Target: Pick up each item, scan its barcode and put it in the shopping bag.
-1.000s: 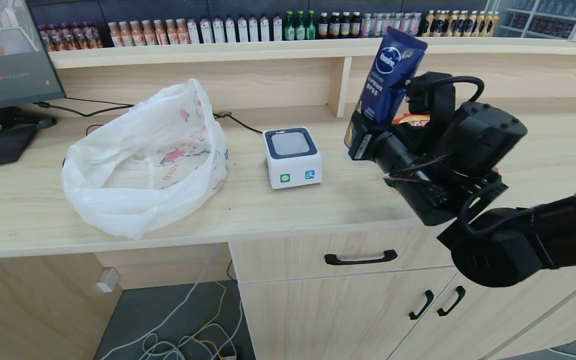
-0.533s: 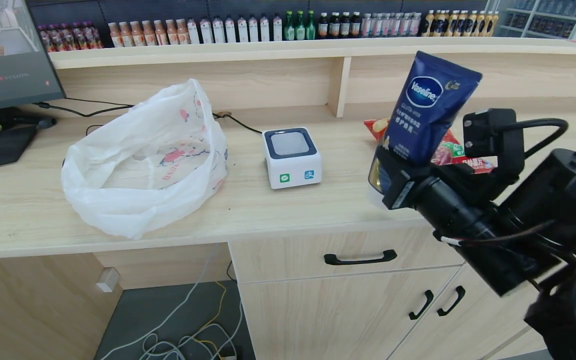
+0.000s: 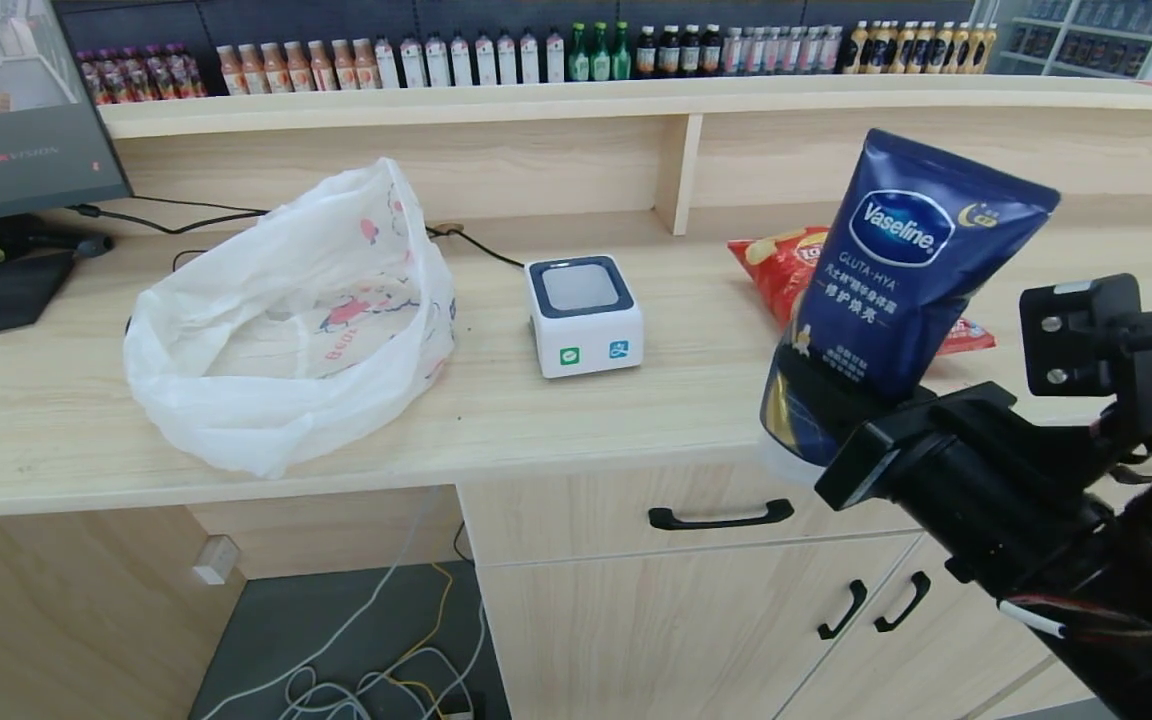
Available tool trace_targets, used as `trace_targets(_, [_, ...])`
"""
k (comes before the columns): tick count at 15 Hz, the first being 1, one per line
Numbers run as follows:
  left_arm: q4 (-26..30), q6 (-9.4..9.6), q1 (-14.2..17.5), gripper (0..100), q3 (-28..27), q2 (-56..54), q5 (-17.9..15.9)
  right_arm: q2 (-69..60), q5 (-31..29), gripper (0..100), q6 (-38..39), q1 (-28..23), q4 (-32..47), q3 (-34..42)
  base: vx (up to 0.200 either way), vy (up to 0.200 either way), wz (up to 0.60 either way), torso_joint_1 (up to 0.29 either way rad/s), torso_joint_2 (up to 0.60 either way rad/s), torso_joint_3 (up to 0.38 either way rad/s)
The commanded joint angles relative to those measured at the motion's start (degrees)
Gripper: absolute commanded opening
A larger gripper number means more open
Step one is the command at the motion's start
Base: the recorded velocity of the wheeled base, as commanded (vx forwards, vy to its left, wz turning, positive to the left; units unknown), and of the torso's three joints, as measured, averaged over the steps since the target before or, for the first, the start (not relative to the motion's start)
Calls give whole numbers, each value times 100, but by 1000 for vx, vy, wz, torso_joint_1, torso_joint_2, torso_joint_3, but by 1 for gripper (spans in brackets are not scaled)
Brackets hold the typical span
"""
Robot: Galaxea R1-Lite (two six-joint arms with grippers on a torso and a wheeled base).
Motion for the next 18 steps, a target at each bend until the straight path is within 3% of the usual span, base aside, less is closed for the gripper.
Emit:
trace_targets(1, [0, -1, 0, 100, 0, -2, 1, -118, 9, 0, -48, 34, 0, 114, 0, 0, 0, 0, 0, 0])
trace_targets(4, [0, -1, 0, 100, 0, -2, 1, -215, 185, 0, -330, 254, 0, 246, 0, 0, 0, 0, 0, 0])
trace_targets(7, [0, -1, 0, 100, 0, -2, 1, -268, 212, 0, -1209, 359, 0, 193, 0, 0, 0, 0, 0, 0])
trace_targets(13, [0, -1, 0, 100, 0, -2, 1, -162, 168, 0, -3423, 1335, 53, -105, 0, 0, 0, 0, 0, 0])
trace_targets(14, [0, -1, 0, 100, 0, -2, 1, -153, 159, 0, -3450, 1352, 53, -105, 0, 0, 0, 0, 0, 0])
trace_targets(18, [0, -1, 0, 100, 0, -2, 1, 418, -439, 0, -5102, 2363, 114, -1081, 0, 0, 0, 0, 0, 0])
